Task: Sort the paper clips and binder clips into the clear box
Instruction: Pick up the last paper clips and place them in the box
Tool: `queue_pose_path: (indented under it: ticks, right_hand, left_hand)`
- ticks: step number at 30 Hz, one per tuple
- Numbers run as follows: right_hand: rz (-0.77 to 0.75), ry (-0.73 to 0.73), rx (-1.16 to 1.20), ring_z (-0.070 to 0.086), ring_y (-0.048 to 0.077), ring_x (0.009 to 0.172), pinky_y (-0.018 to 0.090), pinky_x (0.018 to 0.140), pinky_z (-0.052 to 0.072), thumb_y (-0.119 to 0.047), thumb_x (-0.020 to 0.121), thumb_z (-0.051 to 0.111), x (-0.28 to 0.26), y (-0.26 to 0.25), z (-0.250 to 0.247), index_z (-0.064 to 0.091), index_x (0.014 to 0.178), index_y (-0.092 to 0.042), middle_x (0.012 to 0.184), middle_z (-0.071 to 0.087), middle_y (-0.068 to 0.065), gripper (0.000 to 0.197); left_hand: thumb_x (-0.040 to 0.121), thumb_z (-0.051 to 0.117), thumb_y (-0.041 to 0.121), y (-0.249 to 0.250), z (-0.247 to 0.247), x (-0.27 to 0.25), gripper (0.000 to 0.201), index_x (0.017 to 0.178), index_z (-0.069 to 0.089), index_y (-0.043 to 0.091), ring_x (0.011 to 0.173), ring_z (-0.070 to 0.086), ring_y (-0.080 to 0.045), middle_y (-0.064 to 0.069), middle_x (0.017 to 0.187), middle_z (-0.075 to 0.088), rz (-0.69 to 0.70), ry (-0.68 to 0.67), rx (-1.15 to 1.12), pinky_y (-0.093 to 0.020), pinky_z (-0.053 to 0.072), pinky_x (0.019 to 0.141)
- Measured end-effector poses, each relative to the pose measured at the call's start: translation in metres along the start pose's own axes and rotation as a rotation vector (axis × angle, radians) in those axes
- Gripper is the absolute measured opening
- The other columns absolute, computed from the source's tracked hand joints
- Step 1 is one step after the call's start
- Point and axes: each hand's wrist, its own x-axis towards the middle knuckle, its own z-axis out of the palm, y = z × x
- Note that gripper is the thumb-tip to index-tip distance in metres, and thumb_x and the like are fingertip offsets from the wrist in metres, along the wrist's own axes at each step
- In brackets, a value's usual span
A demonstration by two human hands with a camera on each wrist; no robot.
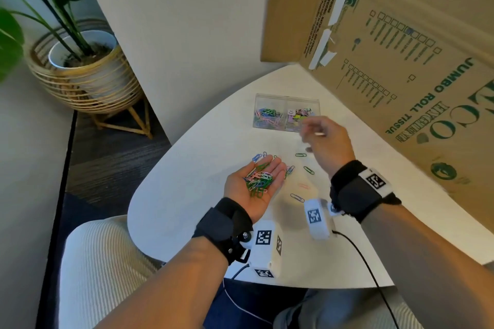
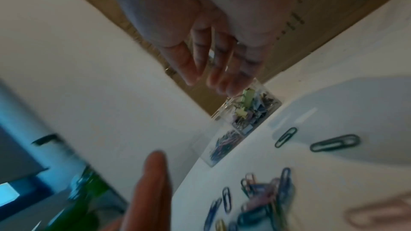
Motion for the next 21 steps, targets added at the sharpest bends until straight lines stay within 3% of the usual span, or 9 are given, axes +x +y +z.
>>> queue_pose_path:
  ticks: [2,4,6,7,9,11,14,18,21]
  right_hand:
    - [-0.073,-0.187,-0.134,0.062,0.008,0.078,0.031,0.076,0.053,-0.01,0.089,0.063,-0.025,-0.006,0.002,0.07,0.091,-0.026,0.09,0.067,-0.008,0.018]
    - [-0.15,-0.334,-0.303,0.058,0.002,0.074,0.019,0.07,0.046,-0.011,0.086,0.066,-0.044,-0.013,0.004,0.067,0.083,-0.039,0.089,0.064,-0.012,0.029]
    - [-0.191,-0.412,-0.444,0.053,0.0,0.079,0.009,0.071,0.04,-0.015,0.082,0.07,-0.055,-0.018,0.007,0.065,0.09,-0.046,0.097,0.055,-0.008,0.032]
    - [-0.202,-0.427,-0.49,0.052,0.001,0.081,0.007,0.074,0.04,-0.019,0.08,0.073,-0.058,-0.02,0.008,0.068,0.101,-0.041,0.101,0.051,-0.006,0.031]
    - [-0.224,-0.43,-0.566,0.053,0.004,0.088,0.017,0.087,0.045,-0.025,0.077,0.077,-0.061,-0.021,0.013,0.065,0.119,-0.029,0.109,0.046,-0.004,0.044]
    - [-0.234,-0.477,-0.639,0.053,0.012,0.104,0.03,0.098,0.045,-0.028,0.078,0.076,-0.063,-0.02,0.019,0.055,0.133,-0.026,0.12,0.047,-0.002,0.059]
    - [-0.271,-0.537,-0.752,0.047,0.02,0.122,0.035,0.105,0.039,-0.025,0.083,0.069,-0.067,-0.019,0.031,0.046,0.142,-0.024,0.135,0.047,0.001,0.063]
    - [-0.33,-0.481,-0.742,0.054,0.022,0.113,0.035,0.097,0.044,-0.013,0.083,0.065,-0.071,-0.018,0.038,0.065,0.121,-0.021,0.125,0.058,0.002,0.038]
    - [-0.323,-0.393,-0.627,0.06,0.015,0.101,0.022,0.09,0.043,-0.01,0.082,0.069,-0.07,-0.014,0.037,0.073,0.104,-0.02,0.112,0.066,-0.001,0.025]
  left_hand:
    - [0.101,0.037,0.021,-0.002,0.001,0.002,0.037,0.104,0.064,-0.005,0.094,0.065,-0.033,-0.022,0.1,0.07,0.01,0.014,0.02,-0.044,0.055,0.077]
    - [0.101,0.037,0.023,-0.005,0.0,0.004,0.037,0.113,0.061,-0.003,0.092,0.068,-0.031,-0.021,0.105,0.069,0.023,0.016,0.039,-0.04,0.056,0.08]
    - [0.101,0.035,0.024,-0.007,-0.001,0.005,0.041,0.12,0.057,-0.004,0.094,0.068,-0.031,-0.021,0.112,0.066,0.02,0.005,0.033,-0.037,0.058,0.079]
    - [0.101,0.035,0.025,-0.007,-0.001,0.005,0.041,0.119,0.057,-0.004,0.096,0.068,-0.032,-0.023,0.113,0.066,0.015,-0.001,0.024,-0.037,0.057,0.081]
    - [0.101,0.035,0.026,-0.008,0.001,0.003,0.04,0.111,0.059,-0.003,0.095,0.066,-0.032,-0.022,0.107,0.067,0.008,-0.014,0.024,-0.039,0.054,0.087]
    - [0.1,0.037,0.026,-0.008,0.004,-0.001,0.035,0.112,0.058,0.001,0.095,0.064,-0.031,-0.019,0.102,0.066,0.013,-0.005,0.029,-0.04,0.053,0.086]
    - [0.1,0.039,0.025,-0.008,0.004,-0.001,0.032,0.115,0.059,0.004,0.102,0.06,-0.028,-0.015,0.105,0.064,0.039,0.041,0.025,-0.037,0.046,0.093]
    - [0.098,0.043,0.027,-0.008,-0.002,0.0,0.041,0.132,0.051,0.005,0.113,0.056,-0.026,-0.012,0.113,0.06,0.03,0.055,0.026,-0.031,0.039,0.105]
    - [0.099,0.042,0.029,-0.008,-0.003,-0.001,0.038,0.121,0.059,0.003,0.095,0.064,-0.024,-0.012,0.1,0.065,0.037,0.058,0.052,-0.028,0.05,0.089]
